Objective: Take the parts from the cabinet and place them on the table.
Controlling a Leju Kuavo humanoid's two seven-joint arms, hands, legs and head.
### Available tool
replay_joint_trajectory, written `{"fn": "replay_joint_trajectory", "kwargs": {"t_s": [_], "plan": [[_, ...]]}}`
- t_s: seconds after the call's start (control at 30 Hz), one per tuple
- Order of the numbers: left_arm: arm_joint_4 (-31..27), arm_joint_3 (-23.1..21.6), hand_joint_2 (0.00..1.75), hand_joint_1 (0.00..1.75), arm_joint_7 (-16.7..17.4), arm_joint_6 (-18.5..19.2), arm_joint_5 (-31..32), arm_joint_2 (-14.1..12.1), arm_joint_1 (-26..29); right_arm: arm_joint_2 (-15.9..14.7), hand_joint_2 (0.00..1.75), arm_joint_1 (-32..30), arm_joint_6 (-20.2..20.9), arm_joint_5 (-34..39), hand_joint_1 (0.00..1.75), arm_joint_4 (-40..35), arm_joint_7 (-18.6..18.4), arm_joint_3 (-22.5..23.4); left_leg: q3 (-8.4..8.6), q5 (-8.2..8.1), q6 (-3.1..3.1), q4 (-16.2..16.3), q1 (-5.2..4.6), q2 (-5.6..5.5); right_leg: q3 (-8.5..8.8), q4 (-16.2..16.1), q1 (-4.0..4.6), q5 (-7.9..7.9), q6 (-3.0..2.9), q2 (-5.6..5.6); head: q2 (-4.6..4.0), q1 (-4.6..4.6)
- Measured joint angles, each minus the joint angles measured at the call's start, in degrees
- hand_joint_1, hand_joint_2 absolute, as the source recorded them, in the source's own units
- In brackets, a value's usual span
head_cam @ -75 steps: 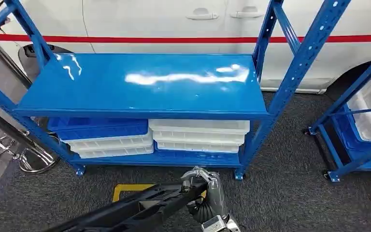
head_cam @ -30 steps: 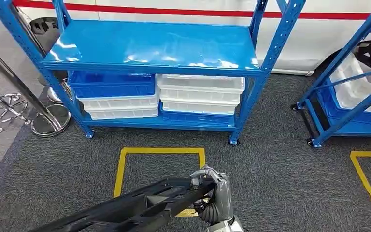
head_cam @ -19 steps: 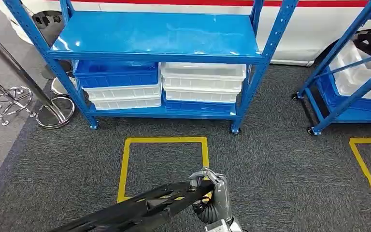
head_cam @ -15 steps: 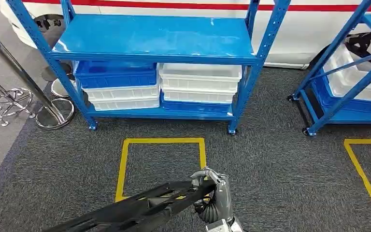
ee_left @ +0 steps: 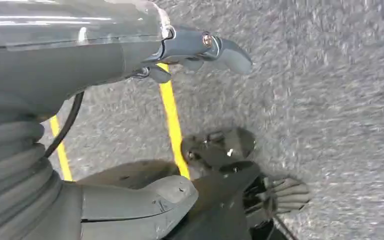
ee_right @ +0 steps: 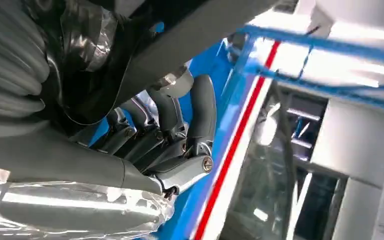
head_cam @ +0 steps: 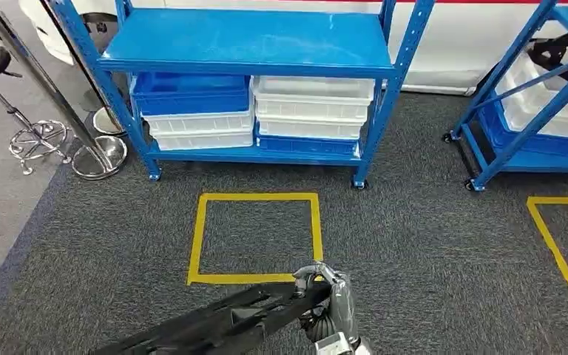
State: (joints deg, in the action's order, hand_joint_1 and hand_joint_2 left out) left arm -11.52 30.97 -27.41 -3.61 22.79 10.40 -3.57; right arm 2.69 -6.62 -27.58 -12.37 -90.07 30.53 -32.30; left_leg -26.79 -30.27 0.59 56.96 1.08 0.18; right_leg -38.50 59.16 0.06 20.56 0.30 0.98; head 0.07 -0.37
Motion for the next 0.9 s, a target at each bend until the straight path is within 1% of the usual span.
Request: {"fn": "replay_joint_trajectory", "kwargs": {"t_s": [0.03, 0.07, 0.1, 0.13, 0.17, 0.2, 0.23, 0.27, 0.3, 0.33, 0.37, 0.4, 0.43, 0.47, 0.5, 0.53, 0.57, 0.6, 0.63, 0.67, 0.7, 0.73, 0.77, 0.8, 0.83, 0.87, 0.9], "plan": [[0.00, 0.55, 1.75, 0.00, -0.02, -0.33, -0.44, -0.04, -0.17, 0.02, 1.75, 0.32, 1.16, 0.48, 1.75, 0.46, 0.00, 0.00, -0.96, 0.88, 0.52, -0.03, 0.08, 0.45, -0.69, 1.06, -0.37, 2.60, 0.38, -0.37, 0.02, 0.00], [0.00, 1.15, 1.75, 0.00, -0.04, -0.50, -0.85, -0.11, -0.15, 0.17, 1.75, 0.66, 1.94, 0.79, 1.75, 1.07, 0.00, 0.00, -1.94, 1.69, 1.10, -0.02, 0.08, 0.49, -1.59, 3.59, -0.41, 6.72, 0.55, -0.43, 0.00, -0.02], [0.00, 1.55, 1.75, 0.00, -0.06, -0.48, -1.26, -0.13, -0.13, 0.33, 1.75, 0.96, 2.33, 0.81, 1.75, 1.52, 0.09, 0.00, -2.95, 2.45, 1.23, 0.00, 0.05, 0.57, -2.32, 7.23, -0.50, 10.52, 0.75, -0.45, 0.00, 0.00], [0.00, 1.98, 1.75, 0.00, -0.11, -0.31, -1.40, -0.13, -0.11, 0.37, 1.75, 1.28, 2.55, 0.81, 1.75, 1.96, 0.15, 0.00, -3.93, 3.30, 1.31, 0.04, 0.00, 0.59, -3.01, 11.33, -0.58, 13.38, 0.91, -0.45, 0.02, -0.02], [0.00, 2.38, 1.75, 0.00, -0.11, -0.19, -1.53, -0.13, -0.09, 0.48, 1.75, 1.52, 2.68, 0.87, 1.75, 2.40, 0.20, 0.00, -4.91, 4.16, 1.27, 0.10, -0.02, 0.59, -3.39, 14.97, -0.66, 14.66, 1.03, -0.46, 0.02, 0.00], [0.00, 2.62, 1.75, 0.00, -0.11, -0.20, -1.64, -0.13, -0.07, 0.55, 1.75, 1.70, 2.71, 0.92, 1.75, 2.88, 0.20, 0.00, -6.23, 5.13, 1.14, 0.20, -0.03, 0.58, -3.02, 17.38, -0.75, 13.69, 1.09, -0.49, 0.00, -0.02], [0.00, 2.80, 1.75, 0.00, -0.11, -0.17, -1.70, -0.13, -0.02, 0.66, 1.75, 1.81, 2.71, 0.94, 1.75, 3.24, 0.24, 0.00, -7.44, 5.93, 0.98, 0.35, -0.03, 0.58, -1.65, 17.38, -0.80, 11.22, 1.06, -0.51, 0.02, -0.02], [0.00, 2.95, 1.75, 0.00, -0.09, -0.17, -1.70, -0.11, 0.03, 0.72, 1.75, 1.94, 2.71, 1.11, 1.75, 3.50, 0.42, 0.00, -8.48, 6.62, 0.77, 0.52, -0.03, 0.58, 0.66, 15.48, -0.82, 8.83, 0.94, -0.54, 0.00, 0.00], [0.00, 3.15, 1.75, 0.00, -0.09, -0.17, -1.68, -0.07, 0.03, 0.87, 1.75, 2.09, 2.73, 1.38, 1.75, 3.73, 0.63, 0.00, -9.46, 7.29, 0.57, 0.65, -0.02, 0.56, 4.17, 11.51, -0.81, 7.43, 0.65, -0.56, 0.00, -0.02], [0.00, 3.30, 1.75, 0.00, -0.09, -0.15, -1.57, 0.09, -0.04, 0.96, 1.75, 2.33, 2.81, 1.64, 1.75, 3.91, 0.96, 0.00, -10.11, 7.99, 0.30, 0.76, -0.02, 0.46, 8.30, 6.41, -0.79, 8.08, 0.31, -0.62, 0.02, -0.02], [0.00, 3.39, 1.75, 0.00, -0.09, -0.06, -1.31, 0.35, -0.04, 1.14, 1.75, 2.63, 2.97, 1.81, 1.75, 4.02, 1.31, 0.00, -10.45, 8.48, -0.07, 0.91, -0.25, 0.41, 12.98, 0.34, -0.40, 10.76, -0.13, -0.75, 0.02, 0.00], [0.00, 3.50, 1.75, 0.00, -0.20, -0.09, -1.24, 0.48, -0.02, 1.33, 1.75, 2.88, 2.99, 1.83, 1.75, 4.11, 1.62, 0.00, -10.61, 9.13, -0.45, 0.86, -0.23, 0.50, 14.74, -3.64, -0.32, 12.46, -0.19, -0.73, 0.00, -0.04], [0.00, 3.65, 1.75, 0.00, -0.30, -0.26, -1.16, 0.65, -0.08, 1.46, 1.75, 3.03, 2.99, 1.90, 1.75, 4.33, 1.90, 0.00, -10.68, 10.00, -0.82, 0.52, -0.05, 0.56, 14.13, -3.25, -0.06, 12.07, -0.16, -0.80, 0.02, -0.02], [0.00, 3.69, 1.75, 0.00, -0.39, -0.50, -1.07, 0.81, -0.08, 1.49, 1.75, 3.05, 2.99, 1.90, 1.75, 4.46, 2.12, 0.00, -10.68, 10.78, -1.29, 0.12, 0.15, 0.60, 13.84, -3.23, 0.16, 11.68, -0.51, -0.84, 0.02, -0.02], [0.00, 3.71, 1.75, 0.00, -0.52, -0.72, -0.85, 1.01, 0.08, 1.49, 1.75, 3.05, 2.99, 1.90, 1.75, 4.66, 2.19, 0.00, -10.74, 11.69, -1.84, -0.34, -0.14, 0.50, 13.24, -3.61, 0.10, 10.68, -0.95, -0.77, 0.00, -0.02], [0.00, 3.74, 1.75, 0.00, -0.59, -0.79, -0.83, 1.03, 0.07, 1.59, 1.75, 3.09, 2.99, 1.90, 1.75, 4.83, 2.27, 0.00, -11.30, 10.85, -1.92, 0.01, 0.36, 0.25, 12.55, -3.89, -0.52, 9.69, -1.41, -0.45, 0.02, 0.02], [0.00, 3.74, 1.75, 0.00, -0.77, -0.83, -0.76, 1.14, 0.02, 1.70, 1.75, 3.13, 2.99, 1.88, 1.75, 4.98, 2.29, 0.04, -12.14, 7.28, -2.02, 1.76, 0.10, 0.13, 11.54, -3.90, -0.31, 8.87, -1.82, -0.37, 0.00, -0.05], [0.00, 3.76, 1.75, 0.00, -0.72, -0.83, -0.76, 1.22, 0.05, 1.75, 1.75, 3.19, 3.01, 1.90, 1.75, 5.11, 2.34, 0.04, -13.19, 2.54, -2.06, 5.76, 0.20, 0.16, 10.34, -3.64, -0.23, 8.06, -2.32, -0.29, 0.00, -0.06], [0.00, 3.76, 1.75, 0.00, -0.72, -0.83, -0.74, 1.29, 0.22, 1.77, 1.75, 3.21, 2.99, 1.90, 1.75, 5.24, 2.34, 0.04, -13.90, -0.90, -2.14, 9.88, 0.22, 0.13, 9.21, -3.34, -0.05, 7.37, -2.43, -0.30, 0.00, -0.07], [0.00, 3.76, 1.75, 0.00, -0.72, -0.83, -0.74, 1.33, 0.23, 1.77, 1.75, 3.24, 2.99, 1.90, 1.75, 5.40, 2.36, 0.07, -14.40, -3.08, -2.23, 14.18, 0.19, 0.13, 8.00, -2.92, 0.17, 6.62, -2.51, -0.27, 0.00, -0.07], [0.00, 3.76, 1.75, 0.00, -0.74, -0.83, -0.68, 1.35, 0.17, 1.77, 1.75, 3.24, 2.99, 1.88, 1.75, 5.48, 2.38, 0.07, -14.45, -3.21, -2.28, 17.22, 0.18, 0.14, 6.62, -2.42, 0.36, 5.96, -2.55, -0.23, 0.00, -0.04], [0.00, 3.76, 1.75, 0.00, -0.83, -0.81, -0.48, 1.35, 0.12, 1.77, 1.75, 3.22, 2.95, 1.81, 1.75, 5.49, 2.38, 0.07, -13.57, -1.54, -2.20, 18.34, 0.18, 0.14, 5.12, -1.80, 0.52, 5.30, -2.55, -0.16, 0.00, -0.07], [0.00, 3.76, 1.75, 0.00, -0.90, -0.81, -0.15, 1.42, 0.11, 1.77, 1.75, 3.20, 2.86, 1.68, 1.75, 5.48, 2.49, 0.07, -11.75, 0.67, -2.03, 17.33, 0.14, 0.14, 3.70, -1.18, 0.62, 4.75, -2.53, -0.12, 0.00, -0.04], [0.00, 3.76, 1.75, 0.00, -0.94, -0.81, -0.04, 1.44, 0.08, 1.79, 1.75, 3.19, 2.81, 1.53, 1.75, 5.48, 2.54, 0.09, -8.61, 2.70, -1.65, 14.30, 0.04, 0.13, 2.20, -0.45, 0.74, 4.14, -2.48, -0.13, 0.00, -0.07], [0.00, 3.76, 1.75, 0.00, -0.92, -0.81, 0.20, 1.44, -0.05, 1.79, 1.75, 3.16, 2.53, 1.44, 1.75, 5.44, 2.60, 0.11, -4.65, 2.75, -1.14, 9.79, -0.19, 0.08, 0.98, 0.14, 0.83, 3.54, -2.40, -0.21, 0.00, -0.07], [-0.02, 3.76, 1.75, 0.00, -0.81, -0.83, 0.51, 1.42, -0.44, 1.88, 1.75, 3.00, 2.33, 1.31, 1.75, 5.22, 2.62, 0.15, -0.91, -1.02, -0.42, 3.99, -0.47, 0.13, 0.32, 0.52, 0.90, 2.90, -2.14, -0.17, 0.02, -0.04], [-0.04, 3.76, 1.75, 0.00, -0.76, -0.85, 0.64, 1.42, -0.59, 1.88, 1.75, 2.91, 2.03, 1.11, 1.75, 4.96, 2.71, 0.24, 1.21, -2.32, -0.33, -0.33, -0.57, 0.15, 0.05, 0.70, 0.94, 2.51, -1.87, -0.14, 0.00, -0.02]]}}
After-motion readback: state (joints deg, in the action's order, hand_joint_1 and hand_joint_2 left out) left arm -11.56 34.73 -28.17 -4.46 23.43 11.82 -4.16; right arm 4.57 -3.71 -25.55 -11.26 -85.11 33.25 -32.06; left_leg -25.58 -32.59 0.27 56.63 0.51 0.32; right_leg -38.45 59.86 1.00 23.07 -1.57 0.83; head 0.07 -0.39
